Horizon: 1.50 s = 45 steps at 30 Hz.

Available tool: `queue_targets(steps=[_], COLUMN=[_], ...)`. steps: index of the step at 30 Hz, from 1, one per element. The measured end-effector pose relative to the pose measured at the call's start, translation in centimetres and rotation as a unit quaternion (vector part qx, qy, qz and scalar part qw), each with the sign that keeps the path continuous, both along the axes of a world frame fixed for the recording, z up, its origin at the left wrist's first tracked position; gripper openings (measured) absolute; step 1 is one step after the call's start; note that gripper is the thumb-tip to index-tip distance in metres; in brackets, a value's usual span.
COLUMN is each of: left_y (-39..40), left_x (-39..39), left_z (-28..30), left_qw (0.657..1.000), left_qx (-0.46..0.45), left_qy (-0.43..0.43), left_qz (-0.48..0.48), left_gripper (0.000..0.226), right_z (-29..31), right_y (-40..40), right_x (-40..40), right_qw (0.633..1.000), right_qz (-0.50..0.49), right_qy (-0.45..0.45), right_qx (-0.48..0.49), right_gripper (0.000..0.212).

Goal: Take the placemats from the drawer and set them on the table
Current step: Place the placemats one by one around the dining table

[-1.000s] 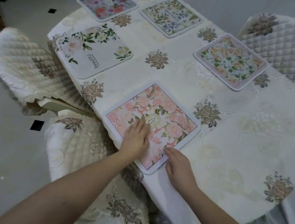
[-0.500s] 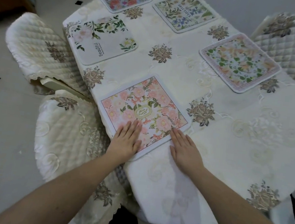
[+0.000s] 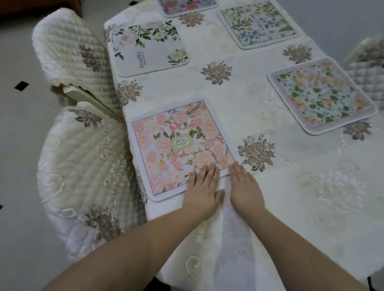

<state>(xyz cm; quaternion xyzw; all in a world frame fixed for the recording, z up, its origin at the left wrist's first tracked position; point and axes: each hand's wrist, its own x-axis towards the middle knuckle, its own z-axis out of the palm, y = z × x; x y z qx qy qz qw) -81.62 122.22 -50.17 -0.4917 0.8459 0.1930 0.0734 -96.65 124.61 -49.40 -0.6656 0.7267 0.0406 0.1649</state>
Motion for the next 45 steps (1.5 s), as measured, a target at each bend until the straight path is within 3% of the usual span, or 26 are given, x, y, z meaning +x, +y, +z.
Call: queue_targets(steps=[5,12,19,29,36,45], left_y=[0.3,1.7,3.3,4.7,-0.7,-11.1], left_x=[4.8,10.2,12.3,15.0,16.2,17.5], left_z=[-0.3,1.1,2.8,5.4,7.3,9.2], left_qw=[0.995,0.996,0.992,0.984,0.995,0.996], left_qx=[-0.031,0.021,0.045,0.091,0.007,-0.016], left_qy=[-0.049,-0.076,-0.113,-0.152,-0.090,-0.075], left_qz=[-0.077,-0.052,-0.014,-0.018,0.044,0.047], left_gripper=[0.075,0.080,0.061,0.065,0.057,0.064], right_z=[0.2,1.0,1.3,2.3,2.8,3.5], right_y=[0.0,0.3,0.6,0.5,-0.4,-4.4], right_x=[0.0,0.3,-0.2,0.7,5.0,11.3], right_qw=[1.000,0.998,0.996,0.997,0.997,0.994], right_qz=[0.019,0.031,0.057,0.034,0.062,0.073], right_qy=[0.025,0.048,0.069,0.062,-0.023,-0.064], right_qx=[0.003,0.016,0.011,0.021,-0.028,-0.050], right_gripper=[0.091,0.057,0.058,0.054,0.051,0.071])
